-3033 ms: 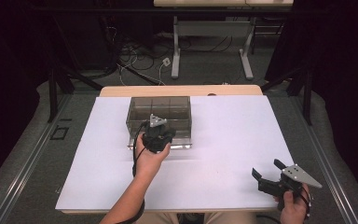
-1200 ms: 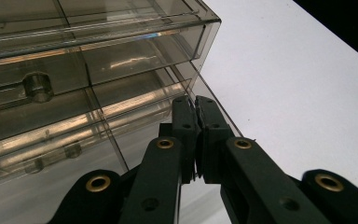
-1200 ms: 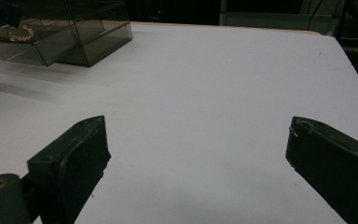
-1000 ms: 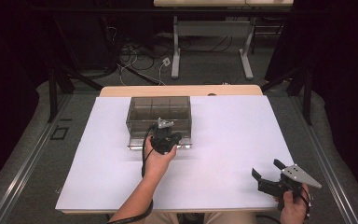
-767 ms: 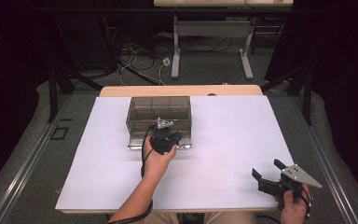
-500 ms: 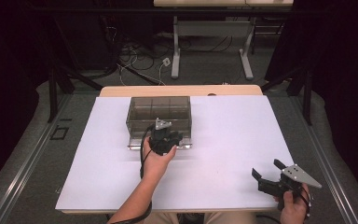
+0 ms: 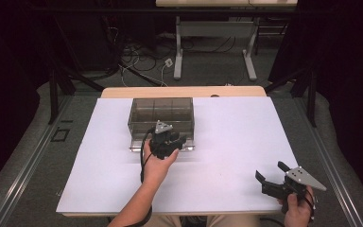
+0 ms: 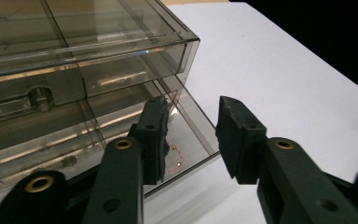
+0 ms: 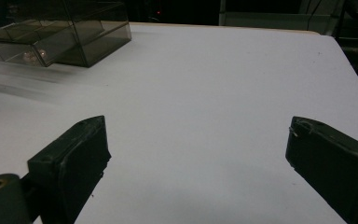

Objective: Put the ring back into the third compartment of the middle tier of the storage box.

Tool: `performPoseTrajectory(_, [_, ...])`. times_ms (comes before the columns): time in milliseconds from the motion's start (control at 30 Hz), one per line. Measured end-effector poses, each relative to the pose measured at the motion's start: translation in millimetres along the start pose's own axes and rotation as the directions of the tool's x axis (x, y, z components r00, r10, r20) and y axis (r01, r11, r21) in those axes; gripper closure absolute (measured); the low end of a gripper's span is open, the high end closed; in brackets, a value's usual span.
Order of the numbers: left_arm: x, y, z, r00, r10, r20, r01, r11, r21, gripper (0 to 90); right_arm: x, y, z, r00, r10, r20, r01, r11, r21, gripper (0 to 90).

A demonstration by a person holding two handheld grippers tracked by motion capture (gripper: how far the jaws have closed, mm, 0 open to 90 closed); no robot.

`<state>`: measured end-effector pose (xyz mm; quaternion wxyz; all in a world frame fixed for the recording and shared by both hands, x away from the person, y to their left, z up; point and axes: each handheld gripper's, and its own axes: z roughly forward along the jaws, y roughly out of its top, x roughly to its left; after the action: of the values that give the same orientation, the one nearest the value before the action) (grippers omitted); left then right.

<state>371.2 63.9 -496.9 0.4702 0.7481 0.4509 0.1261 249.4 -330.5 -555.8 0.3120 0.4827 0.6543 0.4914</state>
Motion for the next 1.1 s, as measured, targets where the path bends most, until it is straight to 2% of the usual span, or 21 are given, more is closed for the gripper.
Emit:
performPoseTrajectory(33, [-0.2,-0.4,-1.2,0.9999,0.009,-0.007,-0.009,1.0,-0.004,61.6,-0.3,0.0,-0.1,1.0,-0.003,0.0,0.003,1.0,0.0,5.3])
performPoseTrajectory(167, [-1.1,-2.4,-5.1,0.9999,0.002,-0.014,-0.003,0.9995,-0.031,57.0,-0.2,0.2,0.1,1.0,0.0,0.0,0.0,1.0,-0.002,5.4])
performPoseTrajectory(200, [-0.2,-2.5,-6.8,0.9997,0.017,-0.018,-0.017,0.9993,-0.033,55.8,-0.1,0.1,0.4,1.0,-0.002,0.001,0.002,1.0,-0.004,5.4])
performPoseTrajectory(433, [1.9,-5.4,-19.0,0.9978,0.053,-0.039,-0.056,0.9956,-0.075,47.4,0.5,0.4,0.5,1.0,-0.004,-0.001,0.004,1.0,-0.004,5.4])
performPoseTrajectory(667, [2.4,-9.6,-31.8,0.9946,0.096,-0.038,-0.1,0.986,-0.133,40.1,1.5,0.6,0.6,1.0,-0.005,-0.002,0.005,1.0,-0.001,5.4])
performPoseTrajectory(767, [3.8,-11.9,-37.0,0.9949,0.099,-0.02,-0.101,0.9848,-0.141,39.4,1.1,0.3,0.5,1.0,-0.006,-0.001,0.006,1.0,0.005,5.4])
performPoseTrajectory(900, [6.6,-16.1,-45.6,0.9943,0.105,-0.02,-0.106,0.9823,-0.154,39.1,1.3,0.4,0.6,1.0,-0.006,-0.002,0.006,1.0,0.002,5.4])
performPoseTrajectory(1033, [10.8,-20.4,-53.1,0.9942,0.107,-0.011,-0.108,0.98,-0.167,32.4,1.2,0.4,0.6,0.9999,-0.012,0.0,0.012,1.0,0.002,5.4])
performPoseTrajectory(1100, [14.1,-23.6,-59.3,0.9922,0.125,-0.01,-0.124,0.9753,-0.183,27.1,1.5,0.6,0.5,1.0,-0.007,0.0,0.007,1.0,0.002,5.4])
